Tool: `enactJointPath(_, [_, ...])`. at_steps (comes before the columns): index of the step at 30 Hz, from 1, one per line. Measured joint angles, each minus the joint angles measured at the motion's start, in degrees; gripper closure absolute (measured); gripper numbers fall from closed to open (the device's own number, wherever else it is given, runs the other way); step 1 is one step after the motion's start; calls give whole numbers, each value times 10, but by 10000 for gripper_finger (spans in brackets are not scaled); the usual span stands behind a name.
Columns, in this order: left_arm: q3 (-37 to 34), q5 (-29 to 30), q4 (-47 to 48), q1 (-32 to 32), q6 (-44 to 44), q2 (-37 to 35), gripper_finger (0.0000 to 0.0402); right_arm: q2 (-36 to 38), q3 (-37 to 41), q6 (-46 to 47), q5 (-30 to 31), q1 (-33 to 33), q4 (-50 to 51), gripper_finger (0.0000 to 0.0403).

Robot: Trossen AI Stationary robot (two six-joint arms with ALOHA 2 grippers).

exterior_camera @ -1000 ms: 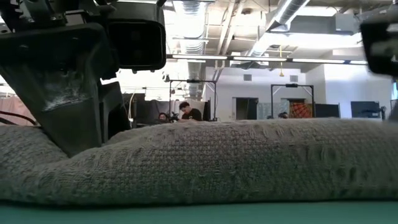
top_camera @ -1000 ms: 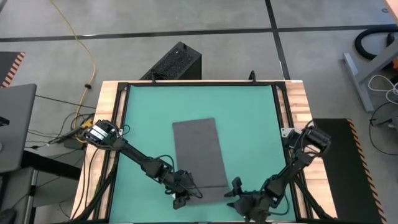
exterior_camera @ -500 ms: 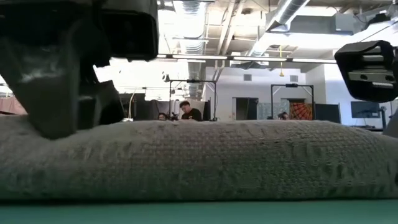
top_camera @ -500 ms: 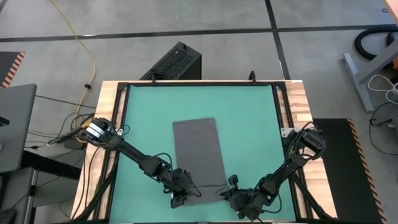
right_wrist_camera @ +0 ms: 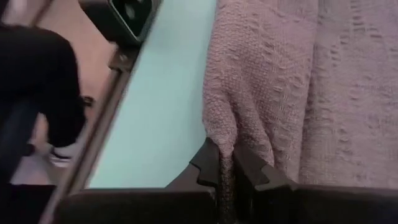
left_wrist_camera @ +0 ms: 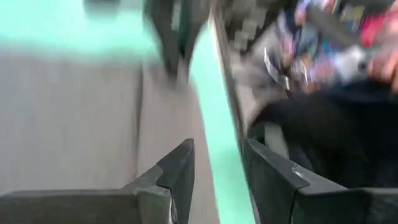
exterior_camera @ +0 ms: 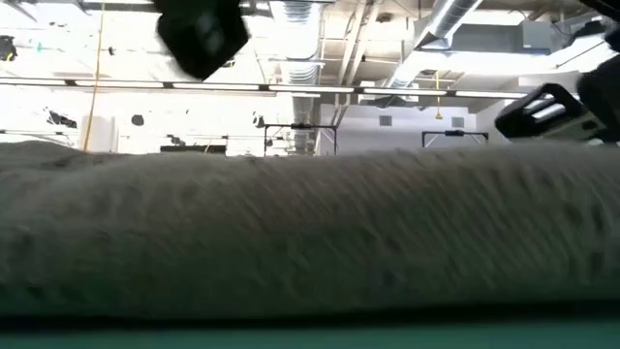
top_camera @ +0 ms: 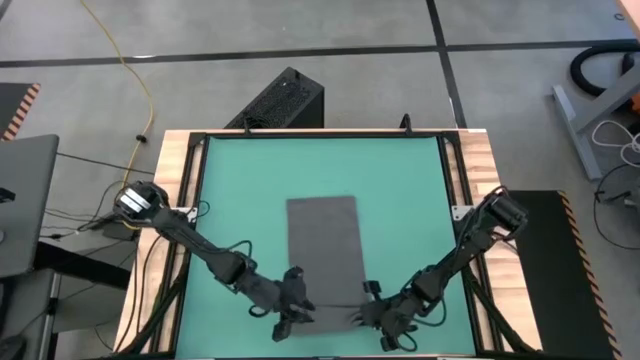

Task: Roll towel
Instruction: Roll the gray towel

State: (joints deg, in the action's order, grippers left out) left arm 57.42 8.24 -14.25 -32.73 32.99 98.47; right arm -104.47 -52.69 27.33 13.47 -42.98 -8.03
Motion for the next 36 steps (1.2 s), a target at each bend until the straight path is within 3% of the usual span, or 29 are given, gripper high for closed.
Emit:
enactJointPath(3, [2, 87, -127, -11, -81, 41, 279, 8, 0, 15, -27, 12, -4, 372])
enactJointPath(7, [1, 129, -240, 5, -120, 97, 311, 11, 0, 29, -51, 22, -4, 372])
enactJointPath(12, [1, 146, -260, 29, -104, 128, 379, 11, 0, 46, -63, 29, 0, 372])
enactJointPath(15, [1, 160, -281, 29, -117, 130, 396, 11, 0, 63, -67, 31, 2, 372])
enactJointPath(25, [18, 145, -311, 21, -67, 201, 401, 11, 0, 113, -92, 36, 8, 372])
enactJointPath(31, [53, 77, -309, 20, -55, 241, 401, 11, 0, 161, -102, 38, 22, 372])
enactJointPath(36, [60, 62, -257, 21, -44, 242, 401, 15, 0, 170, -104, 41, 35, 372])
